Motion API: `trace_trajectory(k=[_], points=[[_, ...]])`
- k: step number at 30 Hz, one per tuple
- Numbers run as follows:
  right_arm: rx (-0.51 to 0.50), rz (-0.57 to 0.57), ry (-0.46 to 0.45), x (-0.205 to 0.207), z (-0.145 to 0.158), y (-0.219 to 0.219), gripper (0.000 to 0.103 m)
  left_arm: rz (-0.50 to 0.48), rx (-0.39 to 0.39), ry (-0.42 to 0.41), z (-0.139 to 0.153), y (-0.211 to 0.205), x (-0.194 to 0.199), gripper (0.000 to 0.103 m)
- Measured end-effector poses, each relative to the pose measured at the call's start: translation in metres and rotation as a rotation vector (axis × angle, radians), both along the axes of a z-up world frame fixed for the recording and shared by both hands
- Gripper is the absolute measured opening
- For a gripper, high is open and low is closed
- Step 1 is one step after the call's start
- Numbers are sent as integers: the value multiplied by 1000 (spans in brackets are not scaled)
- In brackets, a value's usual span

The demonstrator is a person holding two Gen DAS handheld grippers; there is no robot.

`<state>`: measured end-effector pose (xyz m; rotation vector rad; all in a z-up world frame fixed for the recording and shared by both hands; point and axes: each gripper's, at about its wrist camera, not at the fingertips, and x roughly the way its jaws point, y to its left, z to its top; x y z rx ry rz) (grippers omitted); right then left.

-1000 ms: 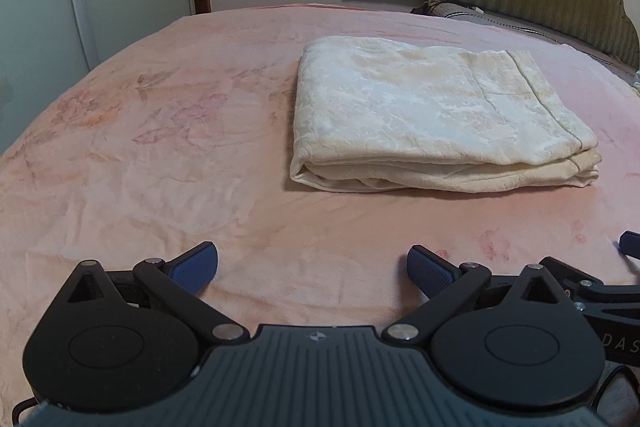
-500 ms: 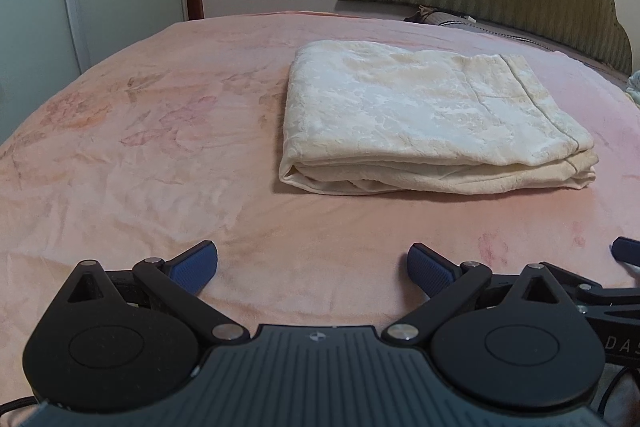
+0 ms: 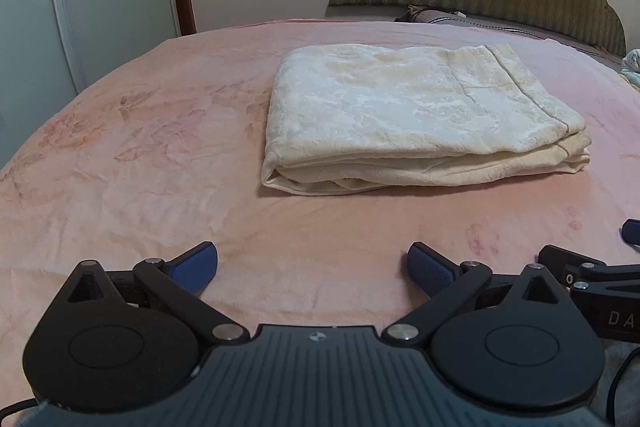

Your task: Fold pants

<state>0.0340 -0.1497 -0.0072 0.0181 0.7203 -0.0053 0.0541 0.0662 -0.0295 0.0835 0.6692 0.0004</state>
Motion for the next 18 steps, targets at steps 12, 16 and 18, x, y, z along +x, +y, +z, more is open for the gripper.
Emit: trace_trajectory(k=[12, 16, 18], points=[[15, -2, -1, 0, -1, -2, 103, -6, -27, -1, -1, 5, -1, 103], [17, -2, -3, 0, 0, -1, 103, -12, -28, -2, -1, 5, -2, 103], [18, -2, -3, 0, 0, -1, 103, -13, -30, -2, -1, 6, -1, 103]])
